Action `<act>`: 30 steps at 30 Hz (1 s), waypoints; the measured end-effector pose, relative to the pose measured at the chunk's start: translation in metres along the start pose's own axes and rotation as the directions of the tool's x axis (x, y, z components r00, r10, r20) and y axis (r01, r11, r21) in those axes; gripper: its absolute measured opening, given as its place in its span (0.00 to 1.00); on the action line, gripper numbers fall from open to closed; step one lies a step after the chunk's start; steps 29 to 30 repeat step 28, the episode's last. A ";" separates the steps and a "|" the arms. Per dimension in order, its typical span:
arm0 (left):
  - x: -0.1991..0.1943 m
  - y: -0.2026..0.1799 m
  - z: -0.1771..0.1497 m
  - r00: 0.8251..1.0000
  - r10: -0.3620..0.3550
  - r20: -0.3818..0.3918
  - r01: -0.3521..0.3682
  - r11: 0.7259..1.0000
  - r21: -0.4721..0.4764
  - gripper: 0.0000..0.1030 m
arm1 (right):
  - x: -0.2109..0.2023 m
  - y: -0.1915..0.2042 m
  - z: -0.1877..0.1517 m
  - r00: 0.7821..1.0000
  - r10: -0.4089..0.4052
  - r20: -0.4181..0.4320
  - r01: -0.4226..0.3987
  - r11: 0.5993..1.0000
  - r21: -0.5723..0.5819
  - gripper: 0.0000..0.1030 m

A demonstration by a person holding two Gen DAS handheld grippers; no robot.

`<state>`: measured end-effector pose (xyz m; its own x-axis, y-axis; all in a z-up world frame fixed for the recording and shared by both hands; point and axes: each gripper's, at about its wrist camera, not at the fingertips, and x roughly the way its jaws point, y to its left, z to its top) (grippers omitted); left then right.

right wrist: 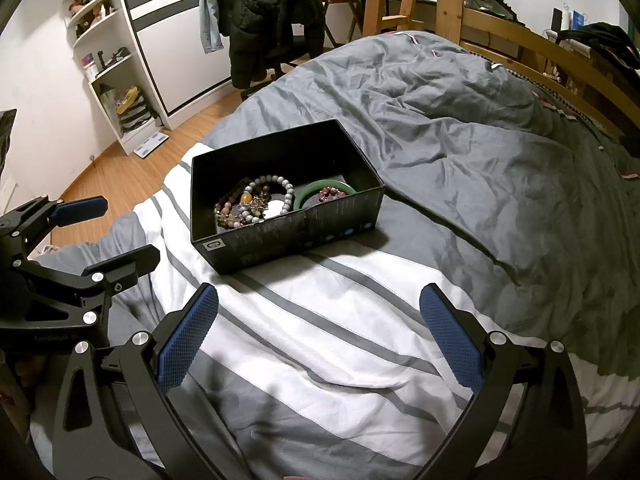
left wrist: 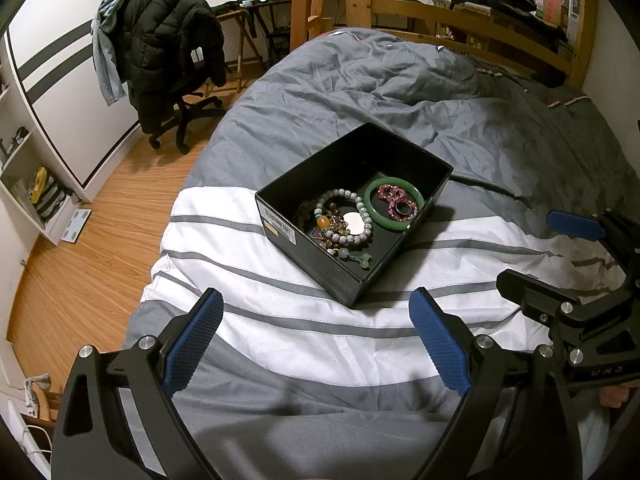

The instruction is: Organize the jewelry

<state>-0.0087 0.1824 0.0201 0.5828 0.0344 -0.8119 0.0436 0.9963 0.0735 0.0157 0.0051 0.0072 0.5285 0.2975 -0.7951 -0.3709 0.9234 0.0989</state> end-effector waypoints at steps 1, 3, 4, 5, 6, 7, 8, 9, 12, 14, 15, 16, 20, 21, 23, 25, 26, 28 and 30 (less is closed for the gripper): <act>0.000 0.000 0.000 1.000 0.000 0.000 0.000 1.000 0.000 0.90 | 0.000 0.000 0.000 1.000 0.001 0.000 -0.001 1.000 0.000 0.97; 0.000 0.000 0.000 1.000 0.000 -0.001 0.000 1.000 0.001 0.90 | 0.000 0.000 -0.001 1.000 0.002 -0.001 -0.002 1.000 0.000 0.97; 0.000 0.000 0.000 1.000 0.000 -0.001 0.000 1.000 0.001 0.90 | 0.000 0.000 0.000 1.000 0.001 0.000 -0.001 1.000 0.000 0.97; 0.000 0.000 0.000 1.000 0.000 0.000 0.000 1.000 0.001 0.90 | 0.000 0.000 0.000 1.000 0.000 0.000 0.000 1.000 0.000 0.97; 0.000 0.000 -0.001 1.000 0.000 -0.001 0.000 1.000 0.002 0.90 | 0.000 0.000 0.000 1.000 0.000 -0.001 0.000 1.000 0.000 0.97; 0.000 0.000 -0.001 1.000 0.000 -0.001 0.000 1.000 0.002 0.90 | 0.001 0.000 -0.001 1.000 0.001 -0.002 -0.001 1.000 0.001 0.97; 0.000 0.000 -0.001 1.000 0.000 -0.001 0.000 1.000 0.002 0.90 | 0.001 0.000 0.000 1.000 0.000 -0.002 0.000 1.000 0.000 0.97; 0.000 -0.001 0.000 1.000 0.001 0.000 -0.001 1.000 0.001 0.90 | 0.001 0.000 -0.001 1.000 0.000 -0.004 0.000 1.000 0.000 0.97; 0.000 -0.001 0.000 1.000 0.001 -0.001 -0.001 1.000 0.002 0.90 | 0.002 0.001 -0.002 1.000 0.000 -0.003 0.000 1.000 0.000 0.97; 0.000 0.000 -0.001 1.000 0.002 -0.001 -0.002 1.000 0.003 0.90 | 0.002 0.001 -0.002 1.000 0.001 -0.003 -0.001 1.000 0.000 0.97; 0.000 -0.001 0.000 1.000 0.001 -0.001 -0.001 1.000 0.002 0.90 | 0.002 0.000 -0.002 1.000 0.001 -0.004 -0.001 1.000 0.000 0.97; 0.000 0.000 -0.001 1.000 0.002 -0.002 -0.002 1.000 0.002 0.90 | 0.002 0.001 -0.003 1.000 0.001 -0.004 -0.001 1.000 0.002 0.97; 0.000 0.000 0.000 1.000 0.000 -0.002 0.000 1.000 0.001 0.90 | 0.002 0.000 -0.002 1.000 0.001 -0.004 -0.001 1.000 0.000 0.97; 0.000 -0.001 0.000 1.000 0.001 -0.002 -0.001 1.000 0.002 0.90 | 0.002 0.001 -0.002 1.000 0.001 -0.004 -0.001 1.000 0.000 0.97; 0.000 0.000 -0.001 1.000 0.001 -0.003 -0.001 1.000 0.002 0.90 | 0.002 0.001 -0.002 1.000 0.001 -0.005 -0.001 1.000 0.000 0.97; 0.000 0.000 -0.001 1.000 0.001 -0.004 -0.001 1.000 0.002 0.90 | 0.003 0.001 -0.003 1.000 0.003 -0.008 -0.003 1.000 -0.001 0.97; 0.000 0.000 -0.002 1.000 0.000 -0.004 0.000 1.000 0.002 0.90 | 0.004 0.002 -0.004 1.000 0.006 -0.013 -0.006 1.000 -0.001 0.97; 0.000 0.002 -0.005 1.000 -0.003 -0.004 0.003 1.000 0.000 0.90 | 0.008 0.003 -0.008 1.000 0.009 -0.020 -0.009 1.000 0.001 0.97; 0.000 0.002 -0.005 1.000 -0.003 -0.004 0.003 1.000 0.000 0.90 | 0.008 0.003 -0.008 1.000 0.009 -0.020 -0.009 1.000 0.001 0.97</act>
